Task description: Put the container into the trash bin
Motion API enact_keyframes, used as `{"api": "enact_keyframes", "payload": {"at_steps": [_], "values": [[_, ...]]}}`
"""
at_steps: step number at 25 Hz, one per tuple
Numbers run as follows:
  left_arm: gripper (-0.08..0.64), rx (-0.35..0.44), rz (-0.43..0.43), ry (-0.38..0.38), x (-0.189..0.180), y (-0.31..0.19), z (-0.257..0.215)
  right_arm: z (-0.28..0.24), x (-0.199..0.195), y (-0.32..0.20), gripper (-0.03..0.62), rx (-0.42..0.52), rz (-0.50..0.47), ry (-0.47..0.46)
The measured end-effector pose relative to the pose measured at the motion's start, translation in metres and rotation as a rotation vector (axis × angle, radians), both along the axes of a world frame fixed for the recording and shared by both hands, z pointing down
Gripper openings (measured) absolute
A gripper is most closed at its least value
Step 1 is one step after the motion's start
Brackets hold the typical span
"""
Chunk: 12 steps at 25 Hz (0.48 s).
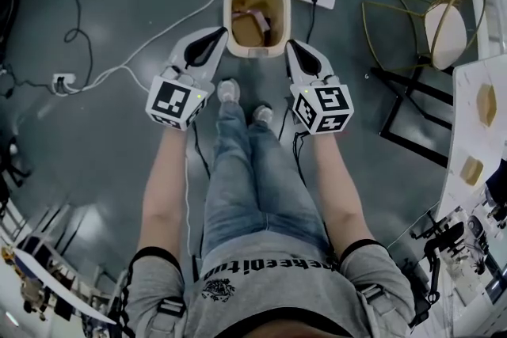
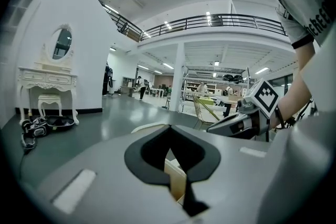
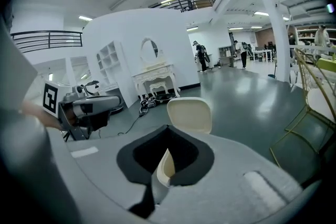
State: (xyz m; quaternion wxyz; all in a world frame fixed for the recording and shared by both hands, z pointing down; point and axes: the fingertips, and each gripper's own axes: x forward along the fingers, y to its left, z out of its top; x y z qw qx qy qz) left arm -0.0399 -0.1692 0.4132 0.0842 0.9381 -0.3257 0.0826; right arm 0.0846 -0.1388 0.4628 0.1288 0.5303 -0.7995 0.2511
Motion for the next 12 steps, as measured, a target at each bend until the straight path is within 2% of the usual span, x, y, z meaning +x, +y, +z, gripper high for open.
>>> {"api": "enact_keyframes", "payload": {"at_steps": [12], "values": [[0.012,0.011,-0.008,0.017,0.009,0.016,-0.051,-0.071,0.006,0.019,0.002,0.067,-0.012,0.021]]}}
